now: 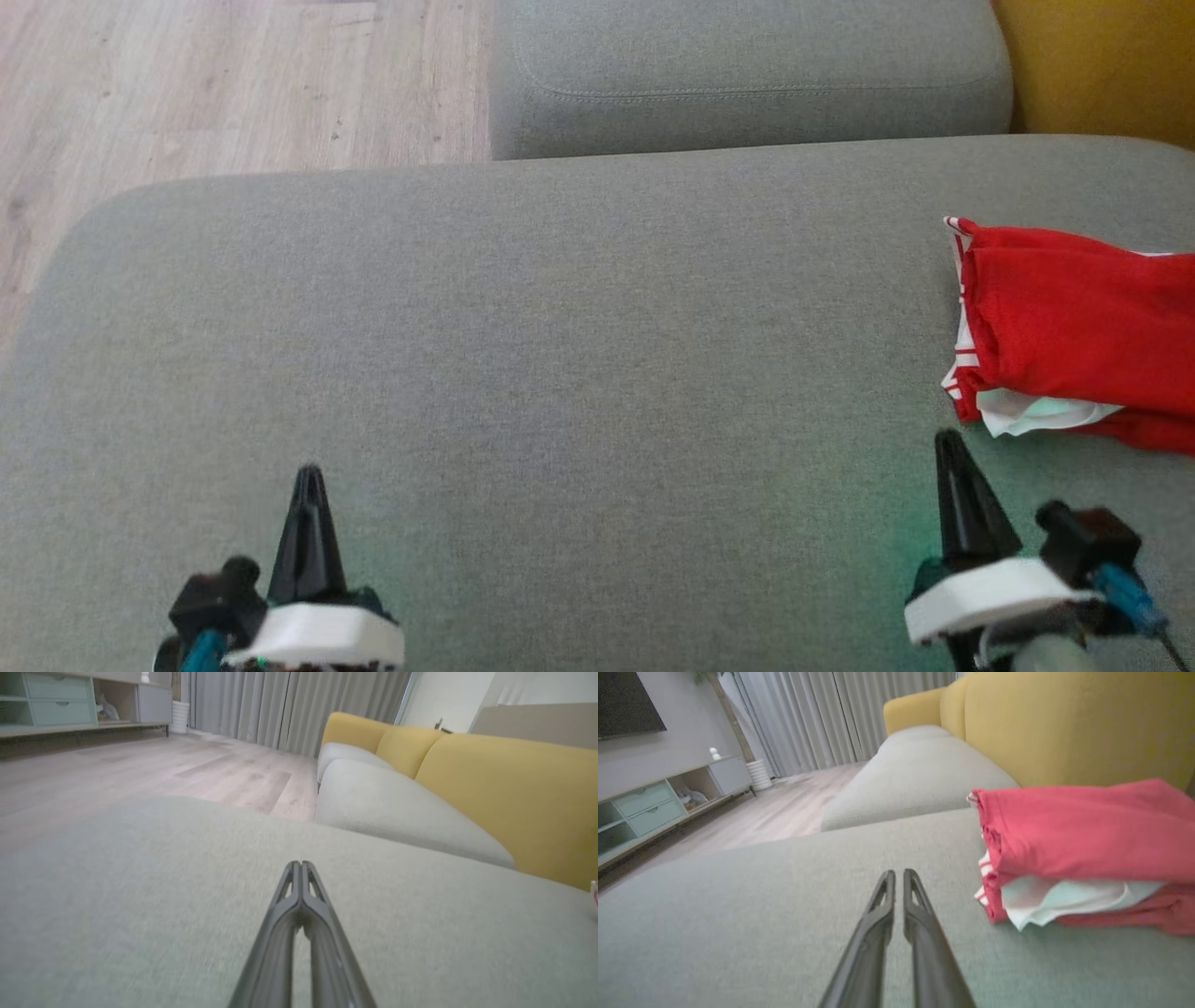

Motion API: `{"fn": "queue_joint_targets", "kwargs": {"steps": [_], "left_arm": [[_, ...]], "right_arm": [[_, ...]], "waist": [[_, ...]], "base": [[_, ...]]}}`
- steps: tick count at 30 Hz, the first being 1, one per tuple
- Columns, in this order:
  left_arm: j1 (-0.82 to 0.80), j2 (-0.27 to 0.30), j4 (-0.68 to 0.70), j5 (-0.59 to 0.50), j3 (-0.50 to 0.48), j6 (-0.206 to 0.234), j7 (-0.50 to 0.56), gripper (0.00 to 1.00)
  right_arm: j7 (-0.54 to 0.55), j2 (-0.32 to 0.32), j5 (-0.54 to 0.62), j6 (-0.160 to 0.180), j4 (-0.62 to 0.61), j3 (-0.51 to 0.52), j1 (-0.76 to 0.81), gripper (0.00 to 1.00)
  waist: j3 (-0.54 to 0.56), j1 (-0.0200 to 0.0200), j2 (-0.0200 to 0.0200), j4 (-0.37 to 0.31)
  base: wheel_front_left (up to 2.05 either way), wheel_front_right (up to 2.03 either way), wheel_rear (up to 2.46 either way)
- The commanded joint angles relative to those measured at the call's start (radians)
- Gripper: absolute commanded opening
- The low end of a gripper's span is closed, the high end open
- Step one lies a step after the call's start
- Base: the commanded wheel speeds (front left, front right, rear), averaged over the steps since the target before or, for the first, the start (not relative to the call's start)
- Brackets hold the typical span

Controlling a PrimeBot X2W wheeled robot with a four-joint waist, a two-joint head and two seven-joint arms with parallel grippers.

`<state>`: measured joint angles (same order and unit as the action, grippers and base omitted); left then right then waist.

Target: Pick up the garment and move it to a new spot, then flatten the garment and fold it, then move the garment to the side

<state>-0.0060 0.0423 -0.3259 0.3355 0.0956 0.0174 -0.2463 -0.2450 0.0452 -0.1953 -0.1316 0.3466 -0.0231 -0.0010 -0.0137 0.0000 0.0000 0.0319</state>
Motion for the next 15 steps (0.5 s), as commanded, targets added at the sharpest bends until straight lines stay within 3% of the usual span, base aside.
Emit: {"fn": "queue_joint_targets", "kwargs": {"steps": [1,15], "left_arm": [[-0.023,0.0,0.022,0.025,-0.007,-0.003,0.008,0.0],[-0.03,0.001,0.031,0.168,-0.028,-0.02,0.047,0.0]], "right_arm": [[0.004,0.001,-0.027,0.0,-0.028,0.001,-0.02,0.0],[0.041,0.006,-0.191,0.0,-0.036,0.012,-0.03,0.0]], "waist": [[0.0,0.0,0.0,0.0],[0.001,0.0,0.0,-0.004]], "base": [[0.0,0.0,0.0],[0.0,0.0,0.0]]}}
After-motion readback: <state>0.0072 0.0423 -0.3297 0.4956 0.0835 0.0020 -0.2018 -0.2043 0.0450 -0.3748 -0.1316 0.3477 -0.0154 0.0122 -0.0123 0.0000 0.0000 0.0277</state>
